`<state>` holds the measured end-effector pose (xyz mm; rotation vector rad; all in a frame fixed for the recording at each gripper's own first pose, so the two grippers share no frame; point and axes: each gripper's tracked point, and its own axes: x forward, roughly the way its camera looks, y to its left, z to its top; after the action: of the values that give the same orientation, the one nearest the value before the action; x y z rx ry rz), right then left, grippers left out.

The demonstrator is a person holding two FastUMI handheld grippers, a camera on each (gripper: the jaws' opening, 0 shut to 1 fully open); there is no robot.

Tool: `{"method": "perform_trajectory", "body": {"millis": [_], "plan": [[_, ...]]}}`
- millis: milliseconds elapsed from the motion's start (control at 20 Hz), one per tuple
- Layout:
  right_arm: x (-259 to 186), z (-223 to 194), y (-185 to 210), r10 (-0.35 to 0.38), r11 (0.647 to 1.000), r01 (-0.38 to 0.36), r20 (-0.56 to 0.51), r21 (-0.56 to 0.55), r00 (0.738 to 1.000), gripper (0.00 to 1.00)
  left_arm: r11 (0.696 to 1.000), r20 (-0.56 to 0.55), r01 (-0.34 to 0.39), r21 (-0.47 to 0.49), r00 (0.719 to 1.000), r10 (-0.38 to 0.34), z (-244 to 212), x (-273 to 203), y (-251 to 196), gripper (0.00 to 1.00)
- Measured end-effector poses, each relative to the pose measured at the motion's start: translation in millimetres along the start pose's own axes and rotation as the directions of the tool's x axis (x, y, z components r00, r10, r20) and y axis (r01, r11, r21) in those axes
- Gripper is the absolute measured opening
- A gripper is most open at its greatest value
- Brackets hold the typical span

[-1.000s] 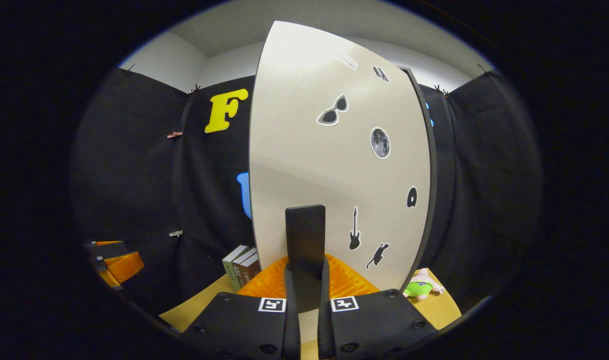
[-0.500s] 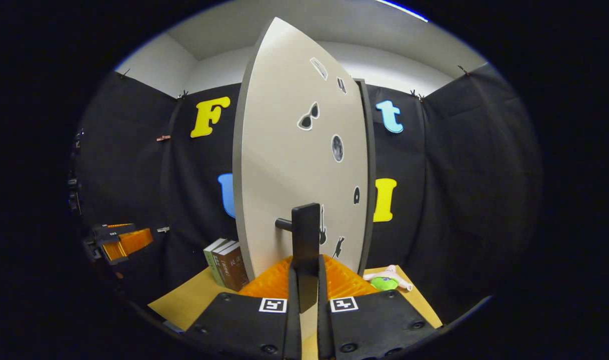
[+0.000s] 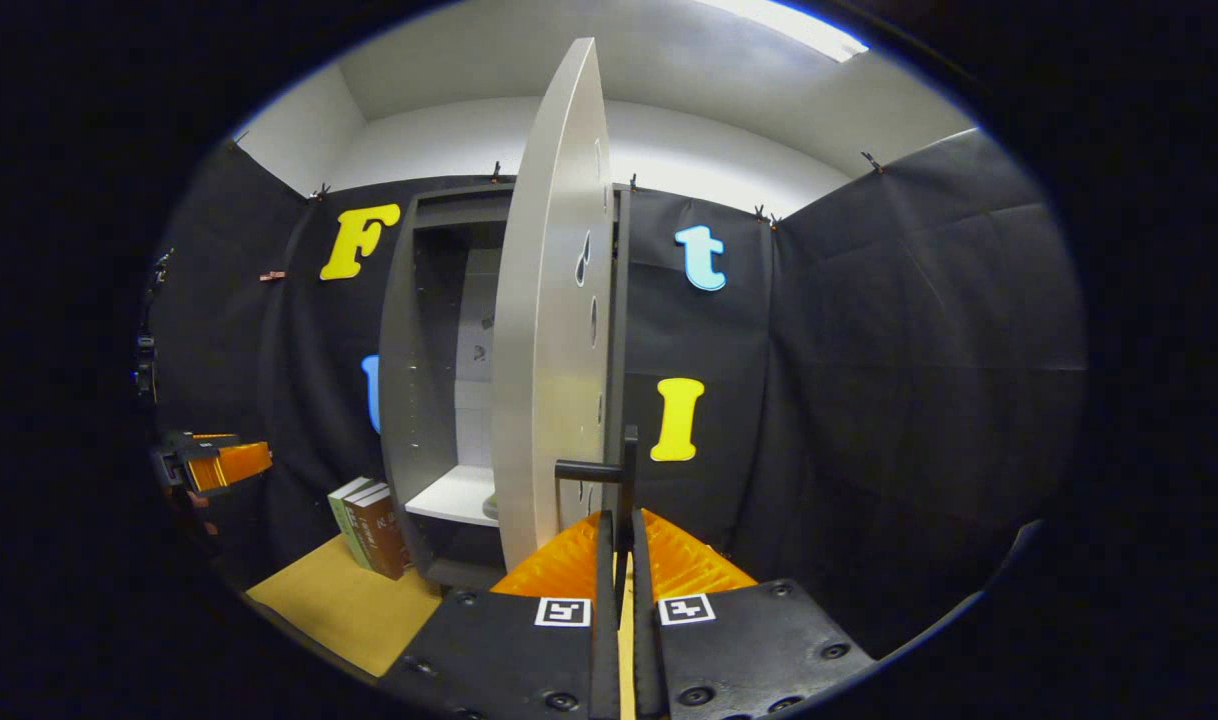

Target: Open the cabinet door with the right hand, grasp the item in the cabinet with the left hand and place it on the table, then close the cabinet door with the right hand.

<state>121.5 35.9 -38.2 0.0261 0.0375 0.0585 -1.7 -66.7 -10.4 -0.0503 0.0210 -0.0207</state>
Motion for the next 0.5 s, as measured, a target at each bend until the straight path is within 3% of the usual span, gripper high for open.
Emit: {"method": "perform_trajectory", "body": {"millis": [200,500], "plan": [[0,-1,-8,0.011,0.999,-0.011,-0.007,0.049,1.000,0.09,1.000,-0.013,0.008,-0.001,1.000,-0.008,-2,5,-24,0.94],[-4,2,-10,0.089,0.994,-0.088,-0.009,0.059,0.996,0.10,1.000,-0.021,0.019,0.010,1.000,-0.019,-1,17,-55,0.94]]}}
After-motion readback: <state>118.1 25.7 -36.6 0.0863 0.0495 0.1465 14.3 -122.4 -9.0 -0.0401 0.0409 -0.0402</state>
